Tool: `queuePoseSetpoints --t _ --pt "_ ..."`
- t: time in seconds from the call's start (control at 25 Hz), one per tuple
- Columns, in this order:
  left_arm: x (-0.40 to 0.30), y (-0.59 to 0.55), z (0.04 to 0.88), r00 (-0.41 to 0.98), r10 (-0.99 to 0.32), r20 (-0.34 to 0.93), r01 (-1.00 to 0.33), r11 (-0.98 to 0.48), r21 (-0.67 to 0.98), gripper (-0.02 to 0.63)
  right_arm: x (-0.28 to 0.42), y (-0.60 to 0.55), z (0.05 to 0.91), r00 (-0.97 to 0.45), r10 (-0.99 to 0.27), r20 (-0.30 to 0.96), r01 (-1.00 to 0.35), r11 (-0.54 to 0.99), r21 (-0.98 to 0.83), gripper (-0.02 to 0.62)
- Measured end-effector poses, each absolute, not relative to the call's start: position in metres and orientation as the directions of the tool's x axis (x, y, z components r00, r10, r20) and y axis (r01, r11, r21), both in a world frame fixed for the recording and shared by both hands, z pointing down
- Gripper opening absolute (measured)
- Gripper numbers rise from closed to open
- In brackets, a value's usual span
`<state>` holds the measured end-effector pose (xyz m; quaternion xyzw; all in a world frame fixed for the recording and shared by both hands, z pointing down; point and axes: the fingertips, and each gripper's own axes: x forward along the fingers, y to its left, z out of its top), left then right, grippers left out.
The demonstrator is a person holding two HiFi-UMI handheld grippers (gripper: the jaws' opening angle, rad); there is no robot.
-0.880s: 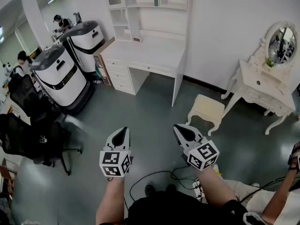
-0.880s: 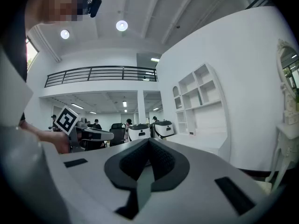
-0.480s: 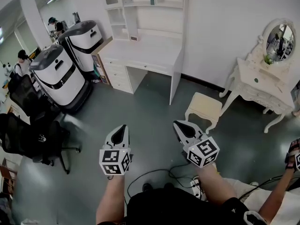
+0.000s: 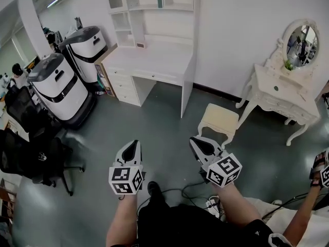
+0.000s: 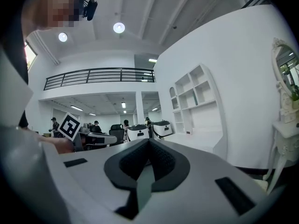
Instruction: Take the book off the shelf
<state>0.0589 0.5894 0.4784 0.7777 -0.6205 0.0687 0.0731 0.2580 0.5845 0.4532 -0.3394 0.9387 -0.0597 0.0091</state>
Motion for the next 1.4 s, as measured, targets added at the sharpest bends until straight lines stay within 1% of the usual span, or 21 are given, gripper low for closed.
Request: queuePoseSetpoints --t 0.08,0.2,0.32,0.52,0.64,0.84,0.96,1.08,1.24,1.4 --pt "0.062 0.575 0.473 0.277 -0.947 0.162 -0.96 -0.269 0.074 0.011 0.256 0.571 0.455 -0.765 -0.643 0.03 -0.641 0.757 -0.129 0.012" --pt "0.068 0.554 0.466 0.408 -0.906 0.116 -0.909 -0.39 0.147 0.011 0.246 0.549 0.461 -0.758 -0.651 0.044 -0.65 0.747 -0.141 0.012" --pt "0.064 0.528 0.461 0.475 -0.872 0.121 -0.879 -0.462 0.122 0.009 0.231 0.52 0.465 -0.751 -0.658 0.057 -0.658 0.737 -0.153 0.012" --pt "0.019 0.469 0.461 0.421 -0.89 0.177 -0.901 -0.433 -0.034 0.009 0.176 0.464 0.464 -0.759 -0.646 0.077 -0.649 0.744 -0.159 0.012" --pt "-0.021 0.434 0.456 0.362 -0.919 0.157 -0.925 -0.374 -0.06 0.009 0.14 0.432 0.466 -0.77 -0.632 0.087 -0.637 0.754 -0.162 0.012" --pt "-0.086 0.39 0.453 0.325 -0.935 0.141 -0.94 -0.336 -0.055 0.009 0.067 0.389 0.472 -0.794 -0.597 0.113 -0.607 0.776 -0.168 0.012" --pt "-0.12 0.372 0.455 0.314 -0.939 0.141 -0.947 -0.32 -0.025 0.009 0.032 0.37 0.472 -0.806 -0.578 0.127 -0.591 0.789 -0.166 0.012" --pt "-0.145 0.359 0.456 0.323 -0.937 0.134 -0.946 -0.325 0.009 0.009 0.01 0.349 0.472 -0.806 -0.576 0.14 -0.592 0.787 -0.171 0.012" --pt "-0.175 0.342 0.464 0.307 -0.938 0.159 -0.951 -0.306 0.03 0.009 -0.012 0.329 0.475 -0.803 -0.578 0.146 -0.596 0.785 -0.173 0.012" --pt "-0.181 0.324 0.472 0.317 -0.932 0.175 -0.948 -0.312 0.056 0.009 -0.018 0.316 0.488 -0.803 -0.572 0.166 -0.596 0.779 -0.194 0.012"
